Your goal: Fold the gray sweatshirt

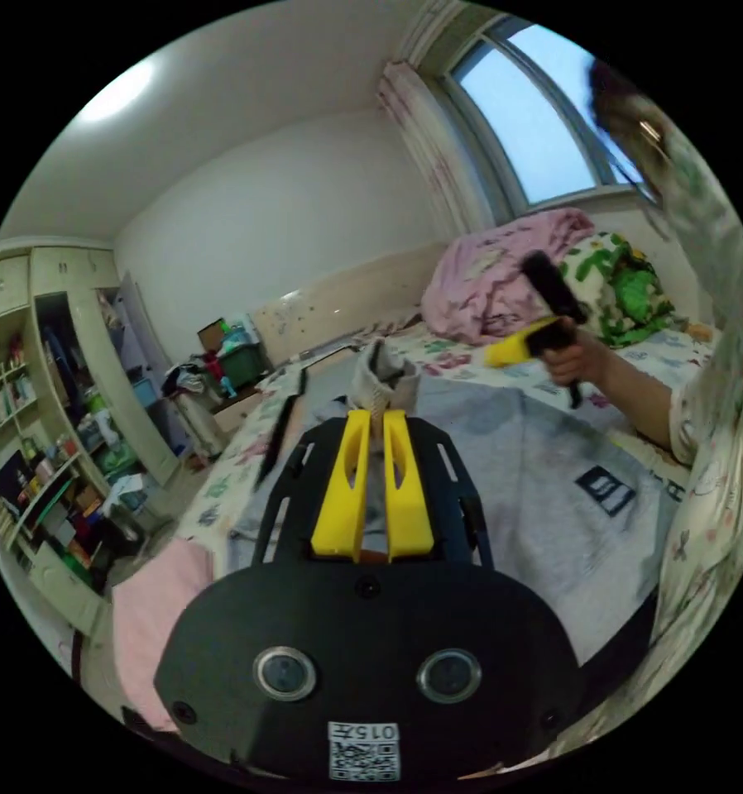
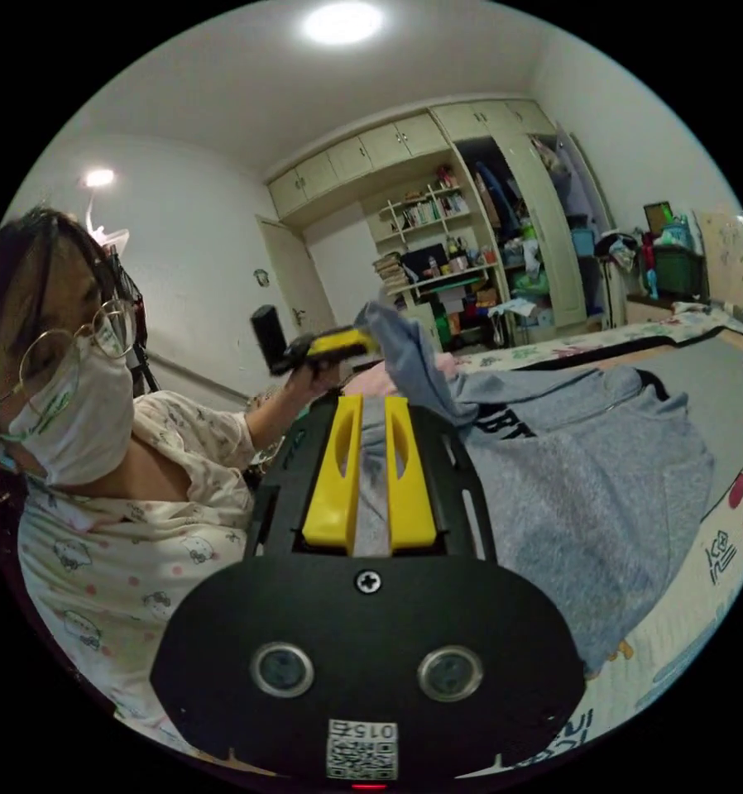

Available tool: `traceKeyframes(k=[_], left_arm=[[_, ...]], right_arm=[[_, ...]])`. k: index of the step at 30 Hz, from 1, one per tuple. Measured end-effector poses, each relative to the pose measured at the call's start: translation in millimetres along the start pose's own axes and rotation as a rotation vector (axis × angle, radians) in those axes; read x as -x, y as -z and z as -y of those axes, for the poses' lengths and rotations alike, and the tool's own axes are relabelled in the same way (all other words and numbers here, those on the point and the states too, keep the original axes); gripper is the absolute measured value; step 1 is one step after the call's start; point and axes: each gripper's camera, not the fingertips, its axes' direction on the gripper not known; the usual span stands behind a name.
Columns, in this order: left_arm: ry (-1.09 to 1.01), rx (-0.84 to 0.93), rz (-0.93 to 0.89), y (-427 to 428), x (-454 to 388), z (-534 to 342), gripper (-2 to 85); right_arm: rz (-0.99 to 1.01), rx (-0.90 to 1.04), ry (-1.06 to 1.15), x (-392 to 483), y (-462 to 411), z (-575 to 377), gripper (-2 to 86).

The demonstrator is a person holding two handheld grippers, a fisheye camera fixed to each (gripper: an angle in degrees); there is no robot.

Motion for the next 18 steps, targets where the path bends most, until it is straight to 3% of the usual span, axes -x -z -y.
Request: traceKeyframes(k=[1, 3, 5, 7, 10, 15, 18], left_arm=[[0.029, 0.008, 0.074, 1.3, 27.6, 4.7, 2.5], [0.243, -0.009, 0.454, 6.4, 151.8, 9.8, 4.3], [0.381, 0.065, 0.679, 9.2, 226.0, -6.6, 8.5], [0.561, 0.176, 0.768, 20.4, 259.4, -33.3, 14.2], [0.565, 0.074, 0.546, 34.4, 213.1, -86.9, 15.8], [0.447, 0.119, 0.02, 15.8, 67.0, -196.4, 14.1], [0.47, 0.174, -0.08, 23.5, 9.2, -245.5, 14.1]], right_arm=[[-0.017, -0.018, 0.0, 1.6, -0.1, -5.4, 5.4], [-0.037, -0.028, 0.004, 4.6, -8.4, -13.6, 5.7], [-0.064, 0.048, 0.029, 13.6, -37.5, -21.2, 7.2], [-0.113, 0.135, 0.071, 26.1, -65.6, -26.0, 9.1], [-0.215, 0.238, 0.183, 51.2, -114.7, -40.6, 10.7], [-0.216, 0.308, 0.246, 74.1, -194.9, -58.6, 11.2], [-0.184, 0.425, 0.294, 78.6, -256.3, -59.2, 12.2]])
